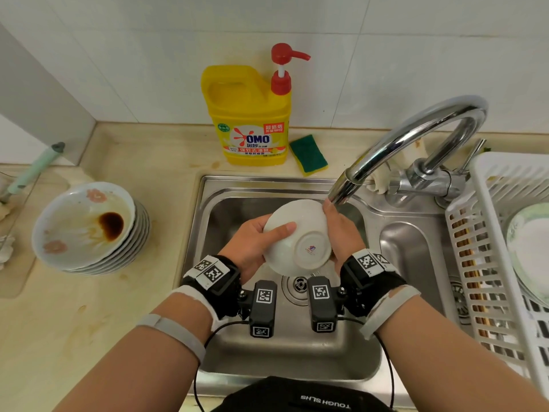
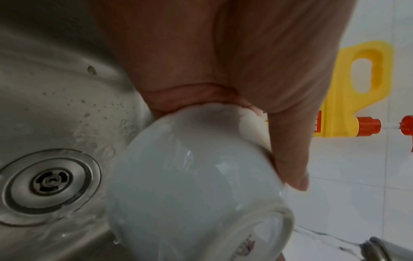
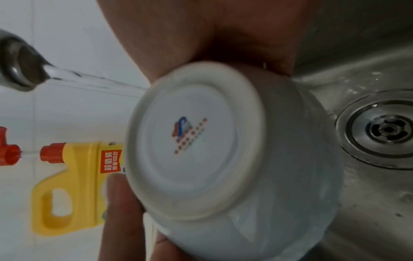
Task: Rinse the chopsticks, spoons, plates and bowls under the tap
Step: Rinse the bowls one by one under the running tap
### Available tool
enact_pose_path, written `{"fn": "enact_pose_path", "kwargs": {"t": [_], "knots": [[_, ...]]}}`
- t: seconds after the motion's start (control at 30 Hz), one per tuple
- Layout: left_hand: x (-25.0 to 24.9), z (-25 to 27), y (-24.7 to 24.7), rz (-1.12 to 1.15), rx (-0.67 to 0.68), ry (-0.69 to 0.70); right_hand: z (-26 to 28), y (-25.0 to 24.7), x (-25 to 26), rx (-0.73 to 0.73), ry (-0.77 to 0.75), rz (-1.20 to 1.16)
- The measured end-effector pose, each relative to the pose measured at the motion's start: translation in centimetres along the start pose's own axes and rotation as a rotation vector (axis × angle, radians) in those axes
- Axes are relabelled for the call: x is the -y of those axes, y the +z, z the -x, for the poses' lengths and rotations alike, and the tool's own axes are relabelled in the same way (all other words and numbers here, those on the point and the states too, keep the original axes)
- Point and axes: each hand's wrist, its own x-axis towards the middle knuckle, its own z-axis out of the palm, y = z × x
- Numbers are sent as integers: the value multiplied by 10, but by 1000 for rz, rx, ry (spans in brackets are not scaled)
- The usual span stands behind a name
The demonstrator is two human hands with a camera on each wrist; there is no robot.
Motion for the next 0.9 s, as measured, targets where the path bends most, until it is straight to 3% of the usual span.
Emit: {"fn": "enact_pose_path", "kwargs": {"t": [0.23,0.3,0.43,0.5,0.8,0.9], "knots": [[-6,0,1,-79,40,30,4,-7,14,-116,-230,107],[-6,0,1,-30,39,45,0,-6,10,-93,-163,68],[-2,-1,-2,50,16,45,8,0,9,59,109,-135],[-1,-1,-3,61,15,34,11,1,9,65,147,-160],[-4,-1,-2,88,-7,30,8,2,12,-82,-146,-35],[-5,0,-2,154,-16,37,6,3,10,-51,-117,-97]]}}
